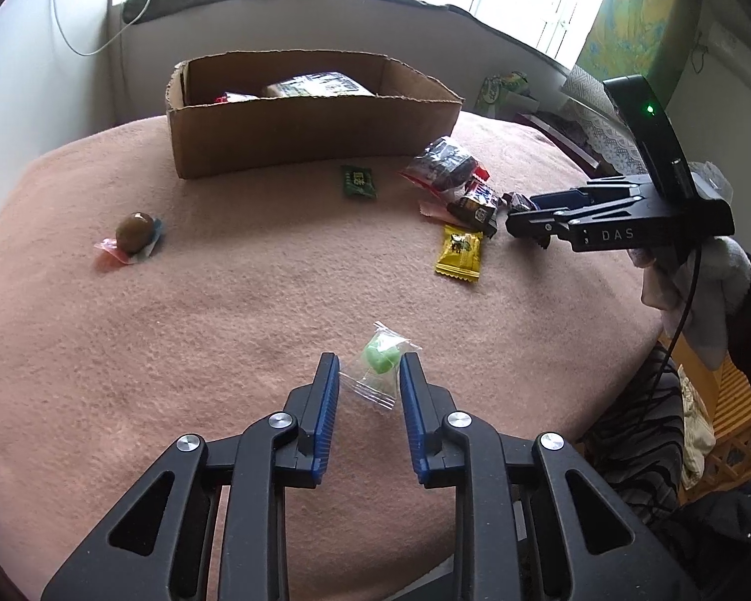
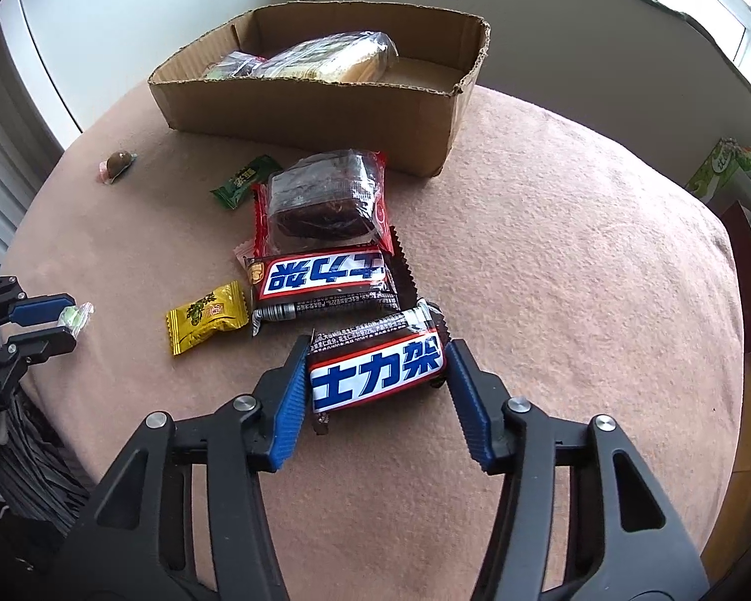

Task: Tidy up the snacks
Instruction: 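Grasp the green sweet with the left gripper while the right gripper grasps the Snickers bar, then carry both snacks into the cardboard box and open both grippers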

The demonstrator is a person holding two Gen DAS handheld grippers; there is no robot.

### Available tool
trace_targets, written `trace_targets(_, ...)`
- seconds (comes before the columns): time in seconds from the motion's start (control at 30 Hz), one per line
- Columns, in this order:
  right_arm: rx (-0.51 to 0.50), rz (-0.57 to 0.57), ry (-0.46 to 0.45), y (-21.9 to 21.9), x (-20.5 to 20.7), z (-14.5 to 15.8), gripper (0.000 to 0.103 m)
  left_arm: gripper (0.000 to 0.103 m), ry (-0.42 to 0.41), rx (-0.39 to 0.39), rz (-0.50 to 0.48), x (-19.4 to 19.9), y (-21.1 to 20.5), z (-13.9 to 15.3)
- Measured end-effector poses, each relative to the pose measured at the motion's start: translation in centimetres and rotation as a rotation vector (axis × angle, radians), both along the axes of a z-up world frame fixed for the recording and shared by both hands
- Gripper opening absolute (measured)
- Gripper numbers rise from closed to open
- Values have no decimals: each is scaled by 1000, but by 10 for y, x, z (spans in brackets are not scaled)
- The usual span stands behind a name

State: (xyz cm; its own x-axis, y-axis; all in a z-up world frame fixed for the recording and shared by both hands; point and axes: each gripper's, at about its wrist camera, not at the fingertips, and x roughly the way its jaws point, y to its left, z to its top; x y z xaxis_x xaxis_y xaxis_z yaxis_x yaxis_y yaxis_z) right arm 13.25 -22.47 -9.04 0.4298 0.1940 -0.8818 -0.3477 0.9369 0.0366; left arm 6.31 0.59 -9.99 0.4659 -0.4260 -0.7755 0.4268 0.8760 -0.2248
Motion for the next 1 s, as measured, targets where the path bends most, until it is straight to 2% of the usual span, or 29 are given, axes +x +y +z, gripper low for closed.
trace_targets(0.27,5,-18,-36,-4,-11,11,55,23,-16,-27,34,9,5,5)
trace_targets(0.5,17,-27,-100,-1,-10,34,55,23,-66,-57,95,32,7,18)
trace_targets(0.87,70,-43,-183,6,11,70,55,23,-163,-86,199,78,9,56)
trace_targets(1.0,76,-66,-210,9,23,77,55,23,-206,-51,254,101,7,68)
